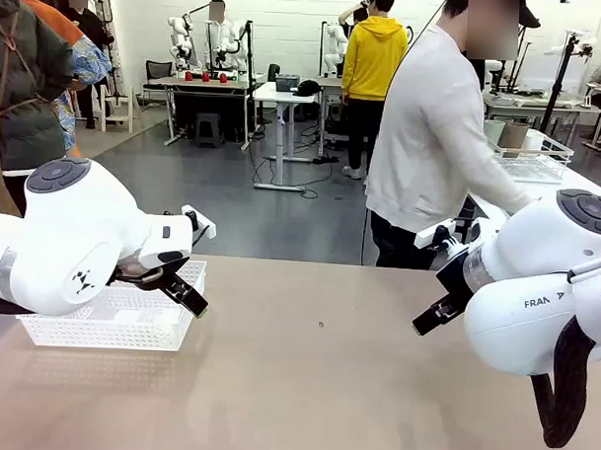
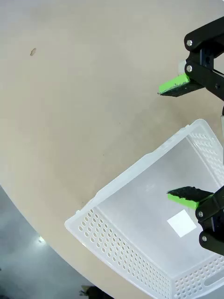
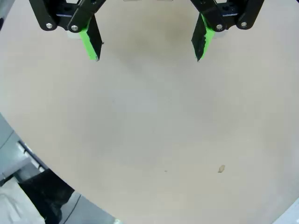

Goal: Clean and organize the cups into the basket.
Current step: Pick up the Organizing basket and move it to the center of the table, then pick up the Reusable plastic cup from the right side of the table and place it inside the Organizing basket.

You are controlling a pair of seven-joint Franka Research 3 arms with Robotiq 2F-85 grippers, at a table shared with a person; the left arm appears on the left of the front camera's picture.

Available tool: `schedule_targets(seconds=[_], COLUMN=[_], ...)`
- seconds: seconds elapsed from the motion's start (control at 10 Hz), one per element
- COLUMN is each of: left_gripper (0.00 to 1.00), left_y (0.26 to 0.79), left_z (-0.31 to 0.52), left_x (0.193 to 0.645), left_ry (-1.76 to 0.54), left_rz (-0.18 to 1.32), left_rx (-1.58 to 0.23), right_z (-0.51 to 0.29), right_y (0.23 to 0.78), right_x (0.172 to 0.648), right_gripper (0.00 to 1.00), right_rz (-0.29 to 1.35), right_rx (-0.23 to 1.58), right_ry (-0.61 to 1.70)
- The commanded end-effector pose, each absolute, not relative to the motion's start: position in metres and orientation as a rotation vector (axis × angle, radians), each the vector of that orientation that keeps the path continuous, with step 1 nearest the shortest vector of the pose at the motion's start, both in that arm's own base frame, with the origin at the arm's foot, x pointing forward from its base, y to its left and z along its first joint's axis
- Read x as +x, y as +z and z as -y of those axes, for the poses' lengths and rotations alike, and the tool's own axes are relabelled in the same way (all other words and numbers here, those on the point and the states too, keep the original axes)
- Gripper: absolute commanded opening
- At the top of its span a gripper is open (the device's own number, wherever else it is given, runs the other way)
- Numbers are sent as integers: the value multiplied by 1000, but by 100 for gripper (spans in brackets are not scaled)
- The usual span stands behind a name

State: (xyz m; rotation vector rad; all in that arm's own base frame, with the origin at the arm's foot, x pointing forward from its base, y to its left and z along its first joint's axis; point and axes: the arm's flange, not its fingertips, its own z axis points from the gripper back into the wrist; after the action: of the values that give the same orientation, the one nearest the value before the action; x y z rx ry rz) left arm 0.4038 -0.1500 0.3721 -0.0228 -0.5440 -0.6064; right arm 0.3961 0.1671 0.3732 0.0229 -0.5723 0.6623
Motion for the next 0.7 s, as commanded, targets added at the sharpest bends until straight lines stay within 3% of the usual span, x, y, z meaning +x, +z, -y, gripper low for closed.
schedule_targets(seconds=[0.0,0.6], left_gripper=[100,100], left_y=[372,372], left_z=[150,150], left_x=[404,404], left_ry=[-607,-607], left_rz=[544,544], left_rx=[-23,-23], right_z=[-167,-167], right_y=[373,373], right_x=[396,396], right_gripper=[100,100], right_rz=[572,572], right_rx=[23,23], right_ry=[662,662])
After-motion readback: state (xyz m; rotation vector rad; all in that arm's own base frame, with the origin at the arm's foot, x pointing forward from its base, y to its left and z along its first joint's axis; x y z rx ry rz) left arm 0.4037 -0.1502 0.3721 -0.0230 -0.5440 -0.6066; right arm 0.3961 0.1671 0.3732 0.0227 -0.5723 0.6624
